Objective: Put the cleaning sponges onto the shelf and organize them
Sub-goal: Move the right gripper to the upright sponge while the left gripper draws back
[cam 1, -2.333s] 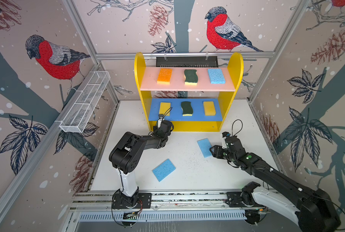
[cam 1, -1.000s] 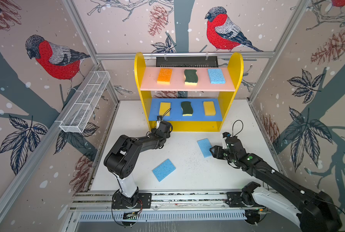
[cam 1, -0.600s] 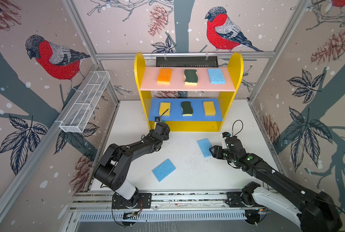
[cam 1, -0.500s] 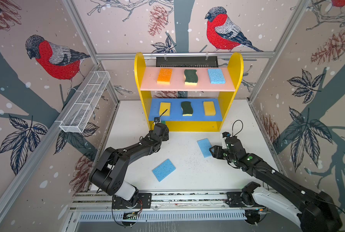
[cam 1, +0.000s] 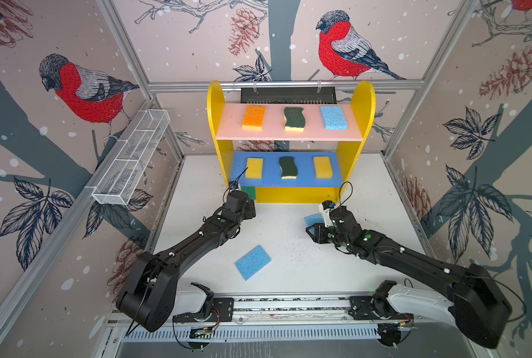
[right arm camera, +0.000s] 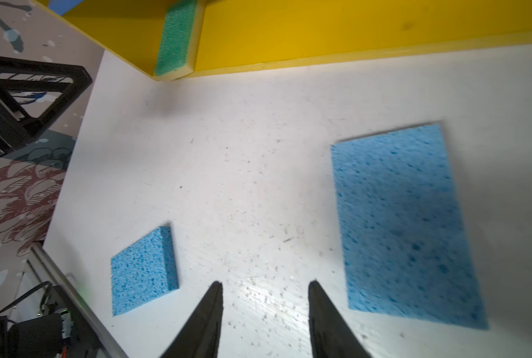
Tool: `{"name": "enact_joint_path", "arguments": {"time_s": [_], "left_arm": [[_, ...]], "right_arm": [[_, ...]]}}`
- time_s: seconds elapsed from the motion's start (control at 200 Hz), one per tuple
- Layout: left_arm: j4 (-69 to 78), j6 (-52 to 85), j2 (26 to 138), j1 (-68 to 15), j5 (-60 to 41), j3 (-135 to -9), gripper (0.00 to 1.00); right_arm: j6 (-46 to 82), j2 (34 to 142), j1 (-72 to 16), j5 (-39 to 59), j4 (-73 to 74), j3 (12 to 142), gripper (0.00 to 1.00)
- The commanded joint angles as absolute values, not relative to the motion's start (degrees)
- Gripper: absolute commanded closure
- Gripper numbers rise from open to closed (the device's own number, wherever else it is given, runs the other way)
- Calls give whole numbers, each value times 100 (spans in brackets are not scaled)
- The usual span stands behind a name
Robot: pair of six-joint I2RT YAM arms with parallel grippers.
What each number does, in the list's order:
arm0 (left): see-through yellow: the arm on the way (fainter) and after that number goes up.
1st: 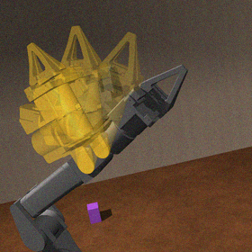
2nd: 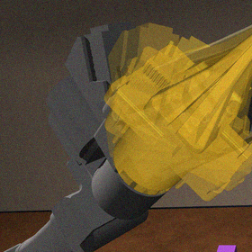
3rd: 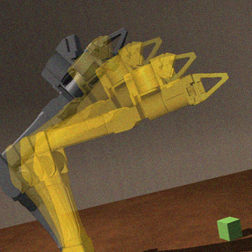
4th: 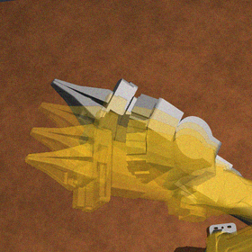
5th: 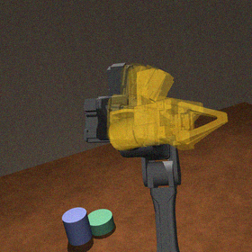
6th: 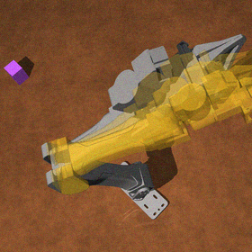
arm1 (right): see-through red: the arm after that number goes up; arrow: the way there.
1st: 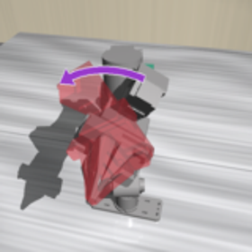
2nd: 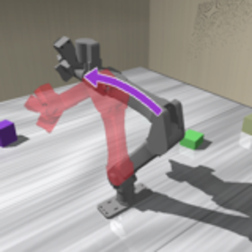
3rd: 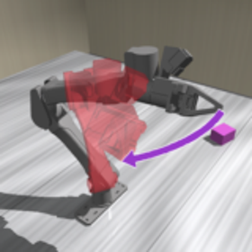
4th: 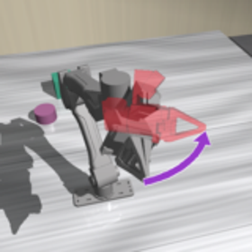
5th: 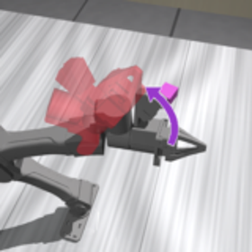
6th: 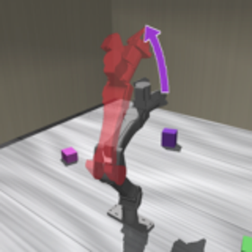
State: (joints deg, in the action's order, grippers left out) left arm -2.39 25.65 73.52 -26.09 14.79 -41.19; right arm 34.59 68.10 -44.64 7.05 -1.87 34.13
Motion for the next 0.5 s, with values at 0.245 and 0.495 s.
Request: {"name": "enact_joint_path", "arguments": {"time_s": [0.245, 0.495], "left_arm": [[-1211, 3040, 6298, -2109, 964, -4029, 23], [-1297, 3167, 5743, -1819, 622, -3927, 22]], "right_arm": [[4413, 8430, -5084, 1384, 2363, 4052, 86], [5226, 9808, -5448, 1406, 3784, 4648, 90]]}}
